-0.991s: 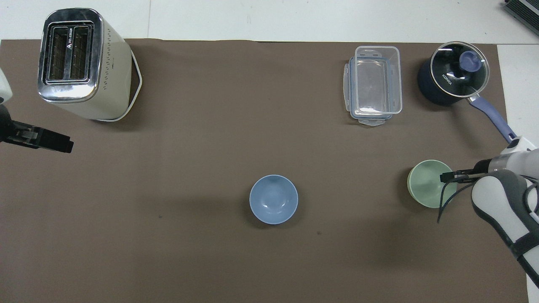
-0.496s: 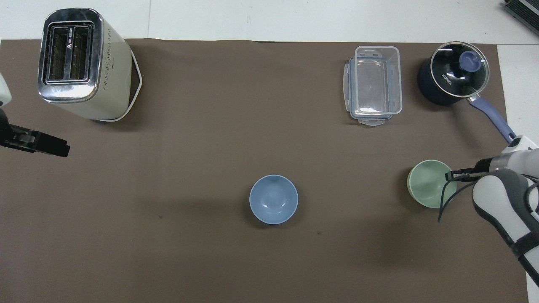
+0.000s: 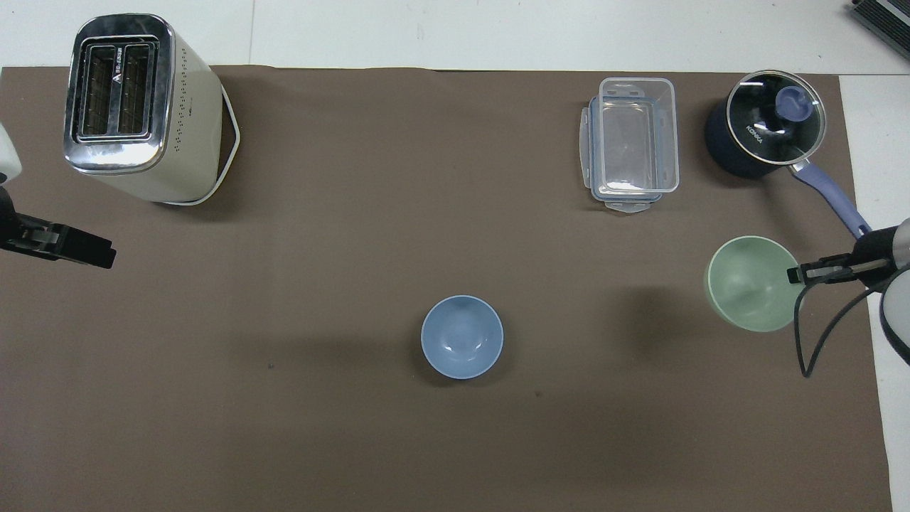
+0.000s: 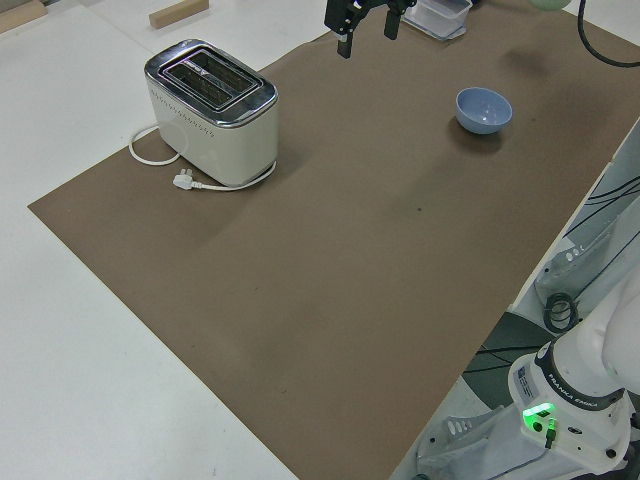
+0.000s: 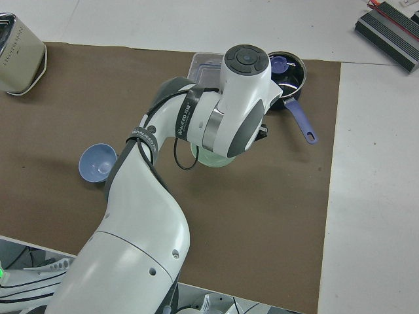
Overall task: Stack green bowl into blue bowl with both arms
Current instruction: 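Lift the green bowl with the right gripper over the blue bowl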
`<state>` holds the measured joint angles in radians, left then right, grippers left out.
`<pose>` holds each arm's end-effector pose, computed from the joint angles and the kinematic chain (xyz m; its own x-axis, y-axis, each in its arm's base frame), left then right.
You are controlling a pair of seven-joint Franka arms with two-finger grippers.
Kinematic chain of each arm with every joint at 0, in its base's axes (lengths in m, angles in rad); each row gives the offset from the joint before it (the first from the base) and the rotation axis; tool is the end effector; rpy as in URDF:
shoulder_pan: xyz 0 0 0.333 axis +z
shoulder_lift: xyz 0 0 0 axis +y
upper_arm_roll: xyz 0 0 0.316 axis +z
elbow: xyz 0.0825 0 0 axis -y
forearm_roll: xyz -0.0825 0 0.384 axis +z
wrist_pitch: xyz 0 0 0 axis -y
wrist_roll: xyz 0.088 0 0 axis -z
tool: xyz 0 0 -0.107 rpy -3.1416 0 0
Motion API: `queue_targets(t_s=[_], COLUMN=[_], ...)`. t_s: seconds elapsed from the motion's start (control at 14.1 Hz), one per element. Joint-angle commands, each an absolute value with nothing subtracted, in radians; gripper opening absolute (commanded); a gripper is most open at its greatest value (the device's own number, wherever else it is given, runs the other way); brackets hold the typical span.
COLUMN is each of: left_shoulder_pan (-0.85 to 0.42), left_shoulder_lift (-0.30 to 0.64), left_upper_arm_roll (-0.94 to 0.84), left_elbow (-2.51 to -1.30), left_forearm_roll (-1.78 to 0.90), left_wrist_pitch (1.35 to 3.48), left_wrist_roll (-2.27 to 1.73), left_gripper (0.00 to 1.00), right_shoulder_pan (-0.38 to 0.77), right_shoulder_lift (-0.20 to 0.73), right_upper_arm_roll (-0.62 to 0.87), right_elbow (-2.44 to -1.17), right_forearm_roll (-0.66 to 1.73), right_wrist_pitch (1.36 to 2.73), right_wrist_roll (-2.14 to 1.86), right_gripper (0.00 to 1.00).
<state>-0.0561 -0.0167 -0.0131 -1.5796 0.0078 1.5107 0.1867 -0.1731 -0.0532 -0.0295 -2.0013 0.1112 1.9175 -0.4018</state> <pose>0.5416 -0.0367 0.6244 0.9661 -0.2525 -0.0528 -0.2528 -0.9675 0.0018 0.5284 -0.1007 0.4789 0.9873 0.1586 0.0109 0.1588 -0.9813 -0.1091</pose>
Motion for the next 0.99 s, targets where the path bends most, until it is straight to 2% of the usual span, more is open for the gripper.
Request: queue_targets(t_s=[0.0, 0.42, 0.92], left_shoulder_pan=[-0.041, -0.041, -0.04], left_shoulder_lift=[-0.046, -0.049, -0.049], left_upper_arm_roll=[-0.017, -0.02, -0.018], left_elbow=[-1.615, -1.6, -1.6], left_forearm_roll=[0.009, 0.011, 0.012], left_wrist_pitch=[1.506, 1.505, 1.505], left_wrist_roll=[0.19, 0.195, 0.196], left_gripper=[1.0, 1.0, 1.0], right_shoulder_pan=[-0.129, -0.031, 0.144], right_shoulder_lift=[-0.112, -0.123, -0.12], right_upper_arm_roll=[-0.02, 0.037, 0.066], right_elbow=[-1.99, -1.948, -1.953], right_forearm_roll=[0.132, 0.13, 0.132], right_wrist_pitch=[1.864, 1.835, 1.853], right_wrist_roll=[-0.416, -0.217, 0.017], right_gripper=[0.0, 0.0, 0.0])
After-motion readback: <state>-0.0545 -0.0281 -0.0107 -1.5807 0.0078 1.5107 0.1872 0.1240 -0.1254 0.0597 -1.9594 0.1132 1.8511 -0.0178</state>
